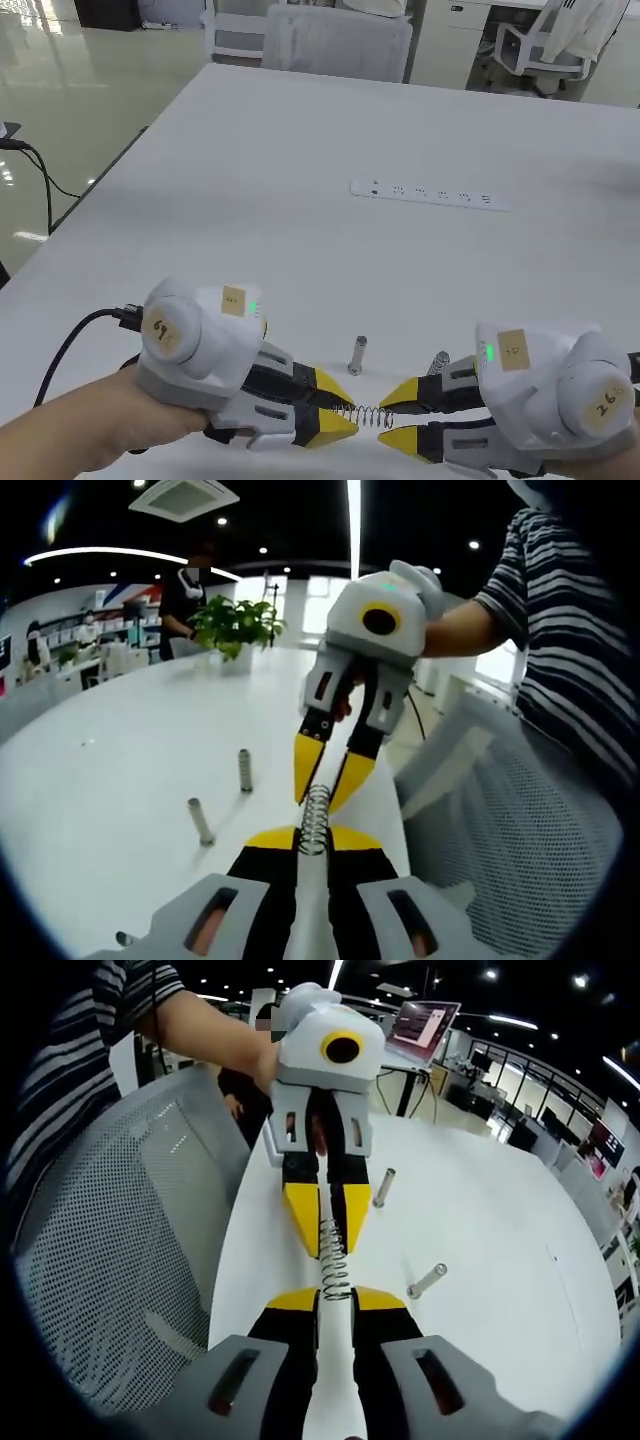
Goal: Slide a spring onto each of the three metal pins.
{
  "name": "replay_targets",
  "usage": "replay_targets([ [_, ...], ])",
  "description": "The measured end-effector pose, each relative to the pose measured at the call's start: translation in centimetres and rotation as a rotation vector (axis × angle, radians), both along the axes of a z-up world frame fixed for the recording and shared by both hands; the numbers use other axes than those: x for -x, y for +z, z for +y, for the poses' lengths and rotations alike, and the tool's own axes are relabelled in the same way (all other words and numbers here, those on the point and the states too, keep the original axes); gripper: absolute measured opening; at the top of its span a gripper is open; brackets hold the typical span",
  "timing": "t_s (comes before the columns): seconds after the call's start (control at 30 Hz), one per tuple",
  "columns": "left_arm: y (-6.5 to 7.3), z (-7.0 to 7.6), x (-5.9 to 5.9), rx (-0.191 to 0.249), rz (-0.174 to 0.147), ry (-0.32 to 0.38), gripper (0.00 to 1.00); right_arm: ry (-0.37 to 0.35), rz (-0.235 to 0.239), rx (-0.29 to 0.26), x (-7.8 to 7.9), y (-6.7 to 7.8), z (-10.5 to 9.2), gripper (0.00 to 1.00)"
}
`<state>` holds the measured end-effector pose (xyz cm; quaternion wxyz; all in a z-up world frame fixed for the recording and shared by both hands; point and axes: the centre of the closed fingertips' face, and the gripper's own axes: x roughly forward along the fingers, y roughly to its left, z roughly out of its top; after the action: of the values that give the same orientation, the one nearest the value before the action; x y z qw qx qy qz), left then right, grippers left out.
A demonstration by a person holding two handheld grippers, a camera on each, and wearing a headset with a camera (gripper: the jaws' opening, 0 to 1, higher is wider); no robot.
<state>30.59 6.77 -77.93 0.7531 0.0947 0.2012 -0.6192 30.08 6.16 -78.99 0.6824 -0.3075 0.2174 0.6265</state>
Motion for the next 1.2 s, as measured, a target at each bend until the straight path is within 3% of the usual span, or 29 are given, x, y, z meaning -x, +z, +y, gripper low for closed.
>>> replay_targets([
  [0.2, 0.1, 0.1, -0.1, -0.002, -0.001, 0.003, 0.03, -0.003, 0.01, -0.005, 0.0, 0.1, 0.1, 0.07],
  [0.37, -0.2, 0.2, -0.2, -0.016, -0.005, 0.012, 0.03, 0.013, -0.035, -0.001, -0.2, 1.0, 0.3, 0.07],
  [0.53, -0.2, 0.2, -0.2, -0.013, -0.008, 0.013, 0.02, 0.033, -0.039, -0.005, -0.2, 1.9, 0.5, 0.07],
  [0.73, -0.2, 0.3, -0.3, -0.014, -0.012, 0.016, 0.02, 0.026, 0.02, -0.07, 0.0, 3.2, 1.2, 0.07],
  [1.1, -0.2, 0.1, -0.2, -0.031, -0.018, 0.021, 0.02, 0.029, 0.024, -0.102, 0.2, 3.9, 2.0, 0.07],
  [1.2, -0.1, 0.1, -0.1, -0.031, -0.025, 0.014, 0.02, 0.021, 0.041, -0.137, 0.3, 4.5, 2.4, 0.07],
])
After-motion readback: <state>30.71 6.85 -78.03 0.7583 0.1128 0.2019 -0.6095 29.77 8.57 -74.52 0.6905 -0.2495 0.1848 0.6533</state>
